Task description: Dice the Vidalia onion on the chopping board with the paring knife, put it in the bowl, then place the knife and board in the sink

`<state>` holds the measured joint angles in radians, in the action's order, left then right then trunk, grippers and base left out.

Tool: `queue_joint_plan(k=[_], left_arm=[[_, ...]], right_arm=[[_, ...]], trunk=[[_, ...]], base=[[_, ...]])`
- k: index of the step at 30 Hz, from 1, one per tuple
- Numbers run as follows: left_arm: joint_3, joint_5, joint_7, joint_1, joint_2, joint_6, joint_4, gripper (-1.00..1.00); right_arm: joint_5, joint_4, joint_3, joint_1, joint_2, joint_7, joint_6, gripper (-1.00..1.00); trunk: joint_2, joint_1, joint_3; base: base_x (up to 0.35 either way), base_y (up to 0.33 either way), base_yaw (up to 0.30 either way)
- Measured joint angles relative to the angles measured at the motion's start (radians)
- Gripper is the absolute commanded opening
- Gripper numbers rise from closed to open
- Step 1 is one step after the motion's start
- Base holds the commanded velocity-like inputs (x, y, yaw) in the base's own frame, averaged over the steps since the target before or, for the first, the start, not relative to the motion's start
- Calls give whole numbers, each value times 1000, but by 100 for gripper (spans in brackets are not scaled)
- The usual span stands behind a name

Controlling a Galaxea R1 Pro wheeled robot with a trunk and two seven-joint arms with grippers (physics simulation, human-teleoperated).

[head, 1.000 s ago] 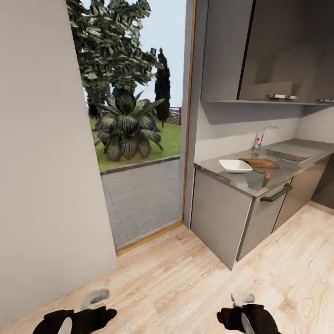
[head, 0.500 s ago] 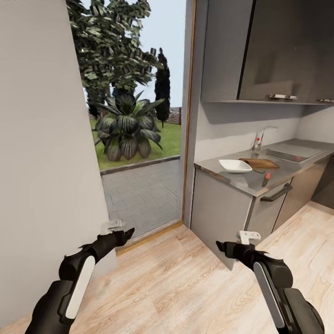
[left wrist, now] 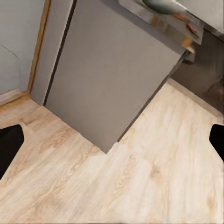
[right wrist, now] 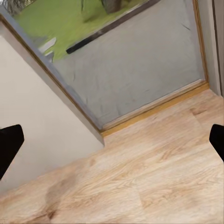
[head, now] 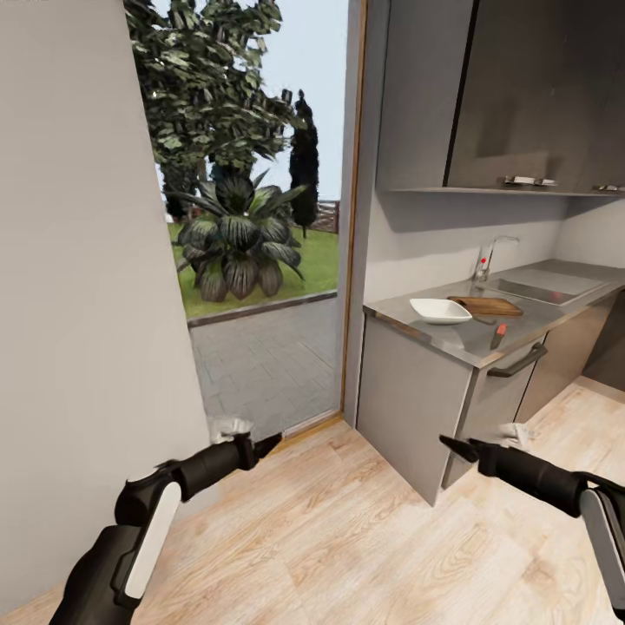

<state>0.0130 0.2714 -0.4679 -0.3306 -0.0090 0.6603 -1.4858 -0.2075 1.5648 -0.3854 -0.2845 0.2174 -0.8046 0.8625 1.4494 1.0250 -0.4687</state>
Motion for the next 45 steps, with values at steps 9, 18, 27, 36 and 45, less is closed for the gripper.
queue_joint_plan(k=[9, 18, 27, 36, 45], left_arm=[[-3, -17, -151, 0, 7, -2, 1, 100], [-4, -37, -45, 0, 12, -4, -2, 100], [1, -35, -11, 0, 13, -2, -19, 100], [0, -26, -466, 0, 12, 20, -37, 100], [0, -27, -498, 0, 11, 22, -39, 100]], right_arm=[[99, -1, -14, 0, -9, 5, -5, 100], [147, 1, 13, 0, -15, 116, -2, 100], [133, 6, 16, 0, -5, 10, 31, 100], [130, 8, -115, 0, 10, -421, 71, 100], [133, 8, -124, 0, 12, -440, 69, 100]], trunk=[[0, 0, 0], [0, 0, -2], [0, 0, -2], [0, 0, -2], [0, 0, 2]], base=[[97, -75, 103], [237, -209, 245], [91, -265, 176], [38, -64, 24], [220, -198, 177]])
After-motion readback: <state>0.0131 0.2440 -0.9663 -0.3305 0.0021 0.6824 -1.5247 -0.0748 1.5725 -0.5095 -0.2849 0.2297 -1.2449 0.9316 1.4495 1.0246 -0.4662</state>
